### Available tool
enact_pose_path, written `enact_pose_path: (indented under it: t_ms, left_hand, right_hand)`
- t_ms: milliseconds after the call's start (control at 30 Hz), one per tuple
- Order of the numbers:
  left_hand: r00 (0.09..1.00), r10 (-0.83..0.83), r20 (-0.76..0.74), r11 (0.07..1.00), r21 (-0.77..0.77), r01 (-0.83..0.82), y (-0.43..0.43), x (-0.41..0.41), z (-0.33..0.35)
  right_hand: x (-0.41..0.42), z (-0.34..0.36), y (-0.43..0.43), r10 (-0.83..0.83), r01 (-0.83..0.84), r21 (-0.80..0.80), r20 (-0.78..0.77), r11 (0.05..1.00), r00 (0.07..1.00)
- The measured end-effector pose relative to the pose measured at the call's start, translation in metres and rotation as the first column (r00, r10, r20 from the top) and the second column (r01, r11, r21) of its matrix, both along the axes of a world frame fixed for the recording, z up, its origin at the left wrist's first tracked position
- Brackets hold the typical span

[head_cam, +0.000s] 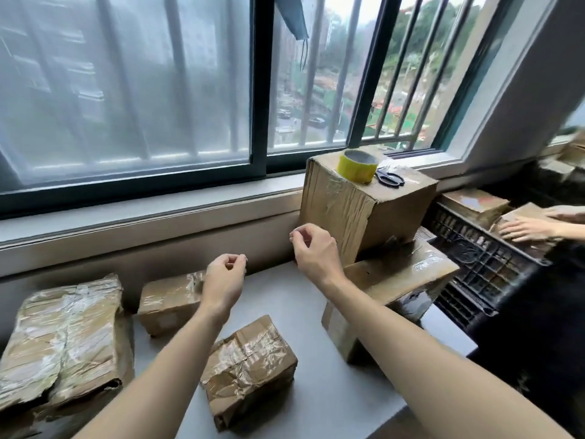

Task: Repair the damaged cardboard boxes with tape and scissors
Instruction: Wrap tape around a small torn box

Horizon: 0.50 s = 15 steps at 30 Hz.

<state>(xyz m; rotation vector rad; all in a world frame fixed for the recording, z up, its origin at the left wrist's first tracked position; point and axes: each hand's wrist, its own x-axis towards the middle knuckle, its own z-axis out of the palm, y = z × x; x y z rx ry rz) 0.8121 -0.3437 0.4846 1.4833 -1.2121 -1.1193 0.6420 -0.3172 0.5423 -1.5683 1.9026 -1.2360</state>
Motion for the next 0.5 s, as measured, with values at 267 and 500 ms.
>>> enact_pose_path:
  t_ms: [267, 500]
  left_hand:
    - [0.998, -0.055, 0.013, 0.991, -0.119, 0.056, -0.030, -0.065, 0.064]
    - [0.996, 0.021, 0.087, 0.989, -0.150, -0.007, -0.029, -0.087, 0.083]
  right_hand:
    - [-0.096, 0.080, -0.051, -0.046, -0.003, -0.244, -0.192, 0.970, 0.980]
    - [-0.155, 0.087, -0.125, 0.007, -0.024, -0.026, -0.534, 0.999, 0.845]
